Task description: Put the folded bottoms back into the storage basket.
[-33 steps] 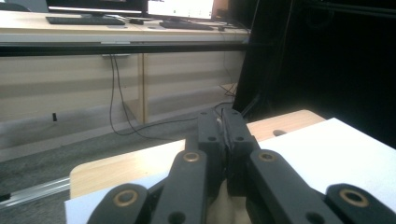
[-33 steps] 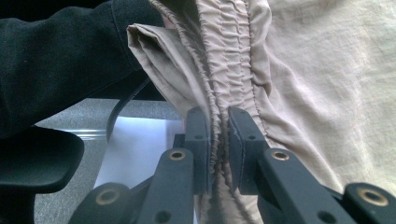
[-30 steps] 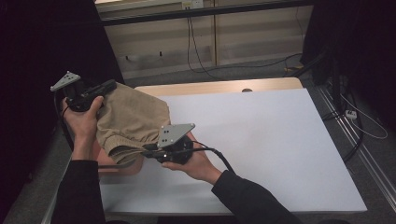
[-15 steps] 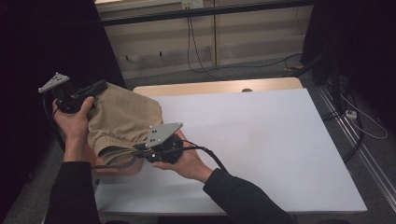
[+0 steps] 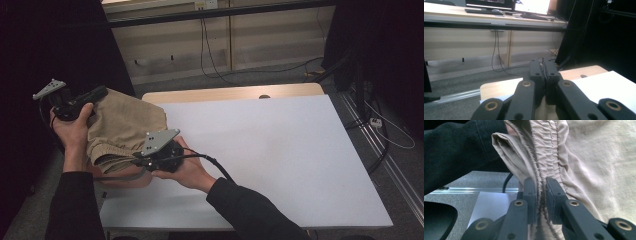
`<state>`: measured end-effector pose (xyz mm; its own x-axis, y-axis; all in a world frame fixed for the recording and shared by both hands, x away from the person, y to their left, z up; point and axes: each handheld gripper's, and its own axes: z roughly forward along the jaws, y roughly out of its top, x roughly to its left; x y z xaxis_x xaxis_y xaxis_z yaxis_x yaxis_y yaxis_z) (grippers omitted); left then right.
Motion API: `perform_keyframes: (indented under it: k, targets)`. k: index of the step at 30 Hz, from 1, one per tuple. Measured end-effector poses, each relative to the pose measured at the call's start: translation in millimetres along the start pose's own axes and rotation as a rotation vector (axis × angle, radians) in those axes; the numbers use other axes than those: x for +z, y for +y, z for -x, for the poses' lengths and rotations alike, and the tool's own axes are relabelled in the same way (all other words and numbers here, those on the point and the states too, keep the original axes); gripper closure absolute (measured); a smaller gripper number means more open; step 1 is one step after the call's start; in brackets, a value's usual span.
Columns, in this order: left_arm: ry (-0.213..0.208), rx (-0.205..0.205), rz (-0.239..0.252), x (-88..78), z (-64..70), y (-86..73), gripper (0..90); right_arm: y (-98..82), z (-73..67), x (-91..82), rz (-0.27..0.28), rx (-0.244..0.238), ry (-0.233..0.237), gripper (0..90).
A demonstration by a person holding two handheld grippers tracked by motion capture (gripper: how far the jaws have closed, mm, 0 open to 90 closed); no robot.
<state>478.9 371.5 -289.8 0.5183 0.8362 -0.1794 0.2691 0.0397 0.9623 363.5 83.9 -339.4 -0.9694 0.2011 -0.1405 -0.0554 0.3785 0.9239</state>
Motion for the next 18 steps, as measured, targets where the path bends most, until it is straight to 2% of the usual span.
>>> perform_keyframes:
  k: [6, 14, 18]
  targets:
    - [0.008, -0.007, -0.003, -6.8, -13.9, -5.6, 88.0, 2.7, -0.7, 12.7, -0.015, -0.004, 0.01, 79.2]
    - [0.013, -0.031, -0.017, -5.2, -30.7, -17.7, 88.0, -0.4, -6.3, 33.7, -0.04, -0.004, 0.017, 79.3]
    - [0.018, -0.03, -0.025, -6.8, -37.6, -19.3, 88.0, 1.7, -7.5, 39.8, -0.045, -0.006, 0.018, 79.3]
